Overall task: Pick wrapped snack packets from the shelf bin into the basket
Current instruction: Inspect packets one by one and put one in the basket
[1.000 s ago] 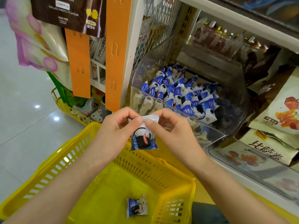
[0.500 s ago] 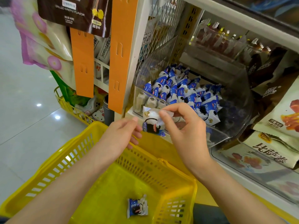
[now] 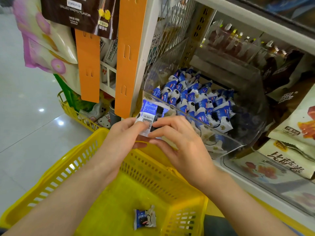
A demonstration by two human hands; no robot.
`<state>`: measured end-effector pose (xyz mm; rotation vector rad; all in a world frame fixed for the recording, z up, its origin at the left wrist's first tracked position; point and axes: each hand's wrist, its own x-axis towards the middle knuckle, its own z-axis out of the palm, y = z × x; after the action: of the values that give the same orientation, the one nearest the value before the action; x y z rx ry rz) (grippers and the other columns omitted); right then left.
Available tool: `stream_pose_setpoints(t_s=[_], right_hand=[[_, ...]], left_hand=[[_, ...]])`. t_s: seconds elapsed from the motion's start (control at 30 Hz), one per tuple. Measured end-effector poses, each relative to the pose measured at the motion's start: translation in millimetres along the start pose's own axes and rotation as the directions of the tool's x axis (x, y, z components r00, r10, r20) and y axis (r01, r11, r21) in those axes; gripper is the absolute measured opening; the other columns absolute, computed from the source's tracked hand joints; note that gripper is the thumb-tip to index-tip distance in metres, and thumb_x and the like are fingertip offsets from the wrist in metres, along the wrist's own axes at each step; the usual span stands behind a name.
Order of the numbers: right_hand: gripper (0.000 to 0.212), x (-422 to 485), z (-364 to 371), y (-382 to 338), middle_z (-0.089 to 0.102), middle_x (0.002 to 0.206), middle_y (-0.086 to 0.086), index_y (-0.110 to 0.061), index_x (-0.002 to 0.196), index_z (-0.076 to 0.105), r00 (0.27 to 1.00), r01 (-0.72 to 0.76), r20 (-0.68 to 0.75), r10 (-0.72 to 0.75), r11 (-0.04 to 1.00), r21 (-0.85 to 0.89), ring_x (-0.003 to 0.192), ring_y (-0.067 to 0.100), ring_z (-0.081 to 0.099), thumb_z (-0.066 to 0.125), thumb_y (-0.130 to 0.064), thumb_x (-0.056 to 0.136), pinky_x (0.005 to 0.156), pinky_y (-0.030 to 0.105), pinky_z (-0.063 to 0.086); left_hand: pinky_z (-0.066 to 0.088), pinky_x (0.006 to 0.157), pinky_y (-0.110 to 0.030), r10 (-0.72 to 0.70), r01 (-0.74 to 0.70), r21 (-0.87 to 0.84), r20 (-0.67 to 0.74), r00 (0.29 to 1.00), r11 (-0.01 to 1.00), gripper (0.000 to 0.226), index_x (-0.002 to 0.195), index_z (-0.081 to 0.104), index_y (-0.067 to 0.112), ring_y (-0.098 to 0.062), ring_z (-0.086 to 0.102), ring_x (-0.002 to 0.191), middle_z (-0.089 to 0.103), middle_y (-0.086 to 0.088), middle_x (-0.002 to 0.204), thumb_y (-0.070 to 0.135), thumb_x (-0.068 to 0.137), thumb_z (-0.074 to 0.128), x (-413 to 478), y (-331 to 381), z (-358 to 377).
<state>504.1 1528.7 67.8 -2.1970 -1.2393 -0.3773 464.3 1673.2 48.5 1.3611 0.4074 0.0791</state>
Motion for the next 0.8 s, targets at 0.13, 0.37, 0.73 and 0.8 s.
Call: stream_pose_setpoints(t_s=[0.13, 0.37, 0.73, 0.8], right_hand=[[0.02, 1.6, -0.6, -5.1, 0.057, 0.102, -0.006, -0.021, 0.111, 0.054, 0.943, -0.309, -0.056, 0.328, 0.926, 0.216, 0.093, 0.001, 0.052, 0.051, -0.029, 0.093, 0.08, 0.014, 0.043], [0.033, 8.0, -3.2, -6.1, 0.063, 0.106, 0.0, -0.021, 0.125, 0.04, 0.775, -0.553, 0.107, 0.623, 0.586, 0.592, 0.087, 0.005, 0.064, 0.046, -0.025, 0.093, 0.074, 0.024, 0.055], [0.018, 9.9, -6.3, -3.8, 0.065, 0.098, 0.009, -0.012, 0.107, 0.057, 0.785, -0.525, 0.211, 0.582, 0.445, 0.725, 0.08, 0.008, 0.065, 0.053, -0.005, 0.091, 0.067, 0.021, 0.056], [0.017, 8.1, -2.9, -1.7, 0.064, 0.095, 0.005, -0.019, 0.1, 0.058, 0.791, -0.526, 0.192, 0.581, 0.484, 0.7, 0.078, 0.008, 0.064, 0.057, -0.007, 0.089, 0.063, 0.021, 0.055]], left_hand=[[0.052, 0.068, -0.024, 0.075, -0.072, 0.084, -0.032, 0.997, 0.994, 0.017, 0.102, 0.066, 0.026, -0.006, 0.067, 0.083, 0.072, 0.008, 0.089, 0.024, 0.089, 0.055, -0.9, 0.4, 2.3], [0.051, 0.068, -0.022, 0.106, -0.11, 0.118, 0.042, 0.993, 0.987, 0.018, 0.102, 0.064, 0.027, 0.0, 0.065, 0.079, 0.072, 0.011, 0.09, 0.019, 0.091, 0.052, -3.3, 2.0, 3.7], [0.049, 0.077, -0.025, 0.251, -0.25, 0.222, 0.027, 0.968, 0.942, 0.039, 0.118, 0.046, 0.027, -0.011, 0.061, 0.09, 0.06, 0.005, 0.106, 0.002, 0.089, 0.049, -1.3, -7.1, 6.9], [0.046, 0.07, -0.013, 0.318, -0.304, 0.275, -0.009, 0.948, 0.912, 0.04, 0.11, 0.039, 0.029, -0.004, 0.057, 0.087, 0.056, 0.008, 0.103, -0.001, 0.087, 0.051, -2.2, -9.7, 6.5]])
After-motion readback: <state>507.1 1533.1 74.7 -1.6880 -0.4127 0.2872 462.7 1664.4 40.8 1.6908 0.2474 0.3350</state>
